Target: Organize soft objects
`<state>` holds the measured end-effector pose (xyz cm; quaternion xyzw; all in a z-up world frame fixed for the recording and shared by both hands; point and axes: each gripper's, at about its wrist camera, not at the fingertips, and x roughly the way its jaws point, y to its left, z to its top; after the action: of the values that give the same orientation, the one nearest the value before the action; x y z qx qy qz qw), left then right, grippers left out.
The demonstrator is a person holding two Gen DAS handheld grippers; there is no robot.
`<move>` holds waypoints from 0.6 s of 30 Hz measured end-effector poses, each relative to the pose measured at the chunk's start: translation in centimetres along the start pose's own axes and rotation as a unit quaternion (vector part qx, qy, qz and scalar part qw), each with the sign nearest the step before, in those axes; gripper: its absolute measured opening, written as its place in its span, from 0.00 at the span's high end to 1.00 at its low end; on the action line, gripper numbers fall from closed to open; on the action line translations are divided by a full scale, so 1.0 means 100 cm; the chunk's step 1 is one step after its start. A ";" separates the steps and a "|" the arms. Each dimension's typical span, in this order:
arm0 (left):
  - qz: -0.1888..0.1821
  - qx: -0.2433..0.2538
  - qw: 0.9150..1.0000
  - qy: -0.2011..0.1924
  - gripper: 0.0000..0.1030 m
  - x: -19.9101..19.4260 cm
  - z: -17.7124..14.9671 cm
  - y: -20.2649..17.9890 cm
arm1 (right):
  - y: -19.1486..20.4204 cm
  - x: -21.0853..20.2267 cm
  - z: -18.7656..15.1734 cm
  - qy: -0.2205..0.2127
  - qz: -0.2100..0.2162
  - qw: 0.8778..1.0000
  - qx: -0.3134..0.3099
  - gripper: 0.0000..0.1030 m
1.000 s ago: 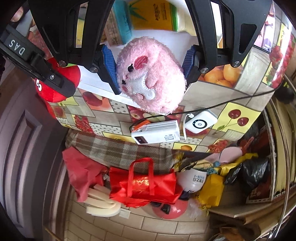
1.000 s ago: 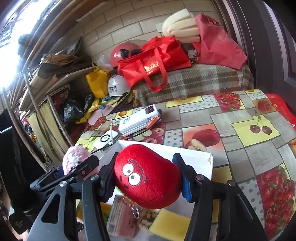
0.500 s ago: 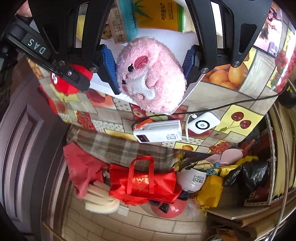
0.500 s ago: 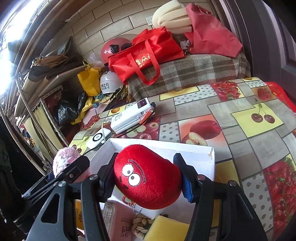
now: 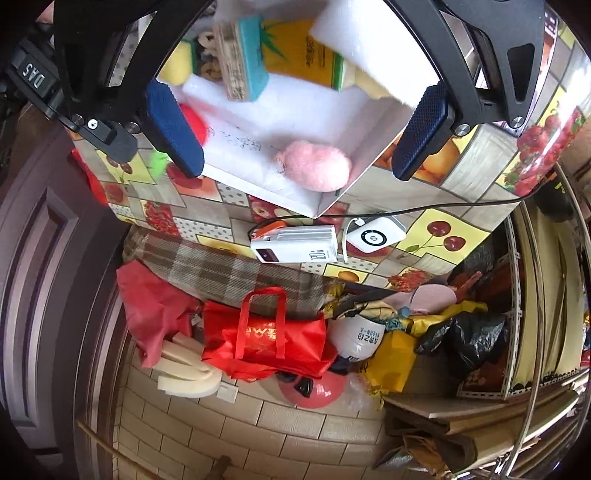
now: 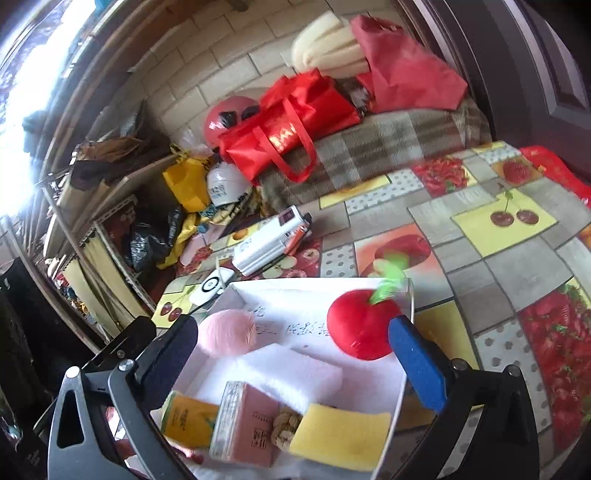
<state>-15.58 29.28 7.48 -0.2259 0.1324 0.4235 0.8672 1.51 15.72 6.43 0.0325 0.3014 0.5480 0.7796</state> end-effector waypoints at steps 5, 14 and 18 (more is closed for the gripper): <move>0.009 0.013 1.000 -0.003 0.00 -0.027 -0.005 -0.005 | 0.004 -0.039 -0.010 -0.047 -0.006 0.998 -0.044 0.00; 0.070 0.083 0.993 -0.036 0.00 -0.084 -0.030 -0.037 | 0.017 -0.131 -0.038 -0.195 -0.114 0.963 -0.148 0.00; 0.080 0.100 0.991 -0.046 0.00 -0.110 -0.047 -0.050 | 0.008 -0.148 -0.039 -0.190 -0.184 0.955 -0.137 0.00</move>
<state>-18.44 16.81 9.46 -0.1073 0.1513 0.4863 0.8539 -4.35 2.01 9.99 -0.0266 0.0705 0.4150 0.9067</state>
